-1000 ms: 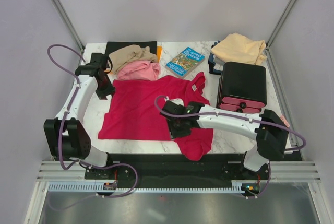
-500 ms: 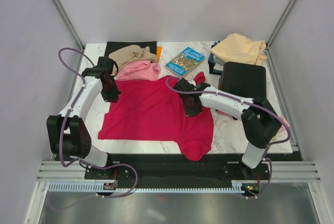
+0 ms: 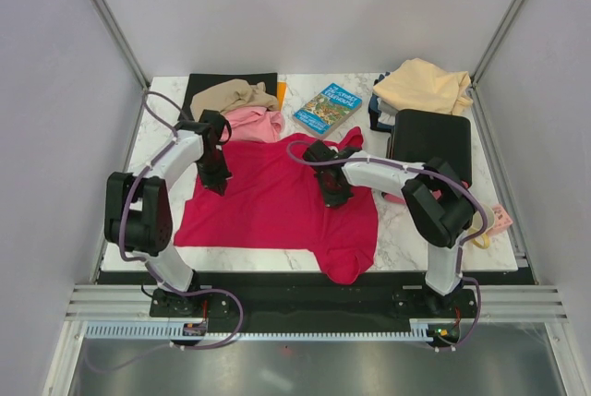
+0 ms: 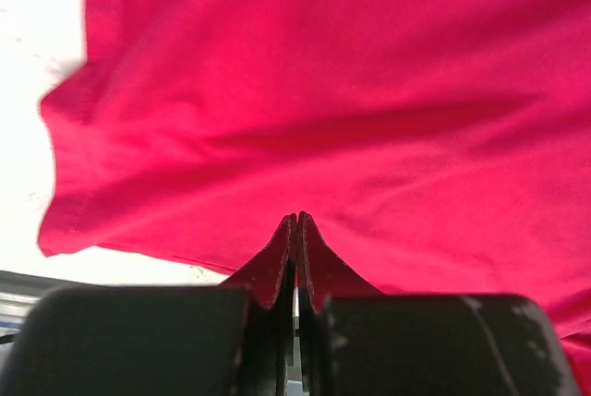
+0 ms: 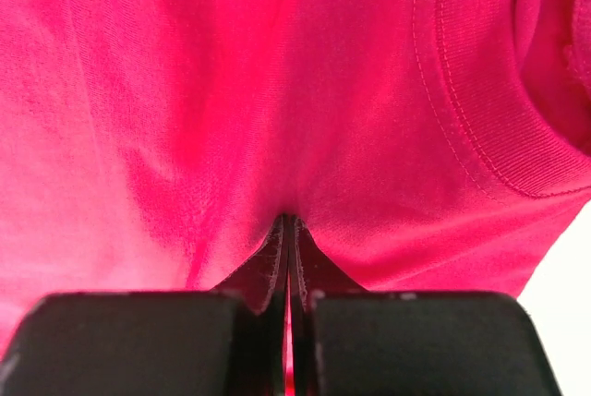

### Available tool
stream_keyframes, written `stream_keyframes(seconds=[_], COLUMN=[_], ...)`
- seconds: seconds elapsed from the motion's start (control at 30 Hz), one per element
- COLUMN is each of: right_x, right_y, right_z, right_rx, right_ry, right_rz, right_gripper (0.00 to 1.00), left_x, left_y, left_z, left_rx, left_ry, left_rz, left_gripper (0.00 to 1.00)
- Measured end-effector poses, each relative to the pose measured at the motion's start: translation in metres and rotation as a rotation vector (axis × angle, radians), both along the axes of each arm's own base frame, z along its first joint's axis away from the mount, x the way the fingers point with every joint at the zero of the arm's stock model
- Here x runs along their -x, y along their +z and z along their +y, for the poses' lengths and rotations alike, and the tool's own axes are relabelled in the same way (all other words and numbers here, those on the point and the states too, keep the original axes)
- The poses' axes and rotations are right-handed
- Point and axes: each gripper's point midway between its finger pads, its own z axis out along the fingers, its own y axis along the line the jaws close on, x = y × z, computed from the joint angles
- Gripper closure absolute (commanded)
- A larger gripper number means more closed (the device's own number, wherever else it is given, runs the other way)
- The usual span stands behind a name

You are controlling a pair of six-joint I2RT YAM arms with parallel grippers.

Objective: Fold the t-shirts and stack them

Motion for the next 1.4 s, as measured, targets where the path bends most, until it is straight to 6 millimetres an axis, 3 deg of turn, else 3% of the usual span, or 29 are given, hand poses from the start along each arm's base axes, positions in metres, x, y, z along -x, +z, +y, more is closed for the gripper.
stream_keyframes(seconds=[0.27,0.5,0.77,1.03,1.17,1.27,1.33,1.4], right_x=[0.009,0.043,0.081,0.101,0.090,0.060,0.034,0.002], right_y=[0.000,-0.002,-0.002,0.003,0.033,0.079,0.118,0.165], right_z=[-0.002,-0.016,-0.037,-0.042,-0.034,-0.014,0.003,0.016], right_rx=[-0.054,-0.087,-0.083,-0.056,-0.080,-0.139,-0.199,-0.263], right_ry=[-0.010,-0.037,-0.077,-0.072,-0.075,-0.070,-0.062,-0.052], right_rz=[0.005,0.068,0.146,0.182,0.142,0.039,-0.060,-0.178], right_gripper=[1.00,1.00,1.00,0.98,0.83,0.74,0.71,0.70], left_x=[0.013,0.033,0.071,0.112,0.124,0.120,0.105,0.075], left_y=[-0.034,-0.057,-0.060,-0.061,-0.059,-0.050,-0.036,-0.012], left_z=[-0.025,-0.033,-0.032,-0.034,-0.030,-0.029,-0.034,-0.042], left_rx=[0.007,0.011,0.033,0.055,0.047,0.038,0.046,0.062], left_ry=[-0.039,-0.050,-0.052,-0.055,-0.047,-0.044,-0.046,-0.050], left_rz=[0.106,0.177,0.224,0.275,0.284,0.282,0.243,0.152], left_gripper=[0.98,0.98,0.98,0.98,0.94,0.81,0.78,0.76])
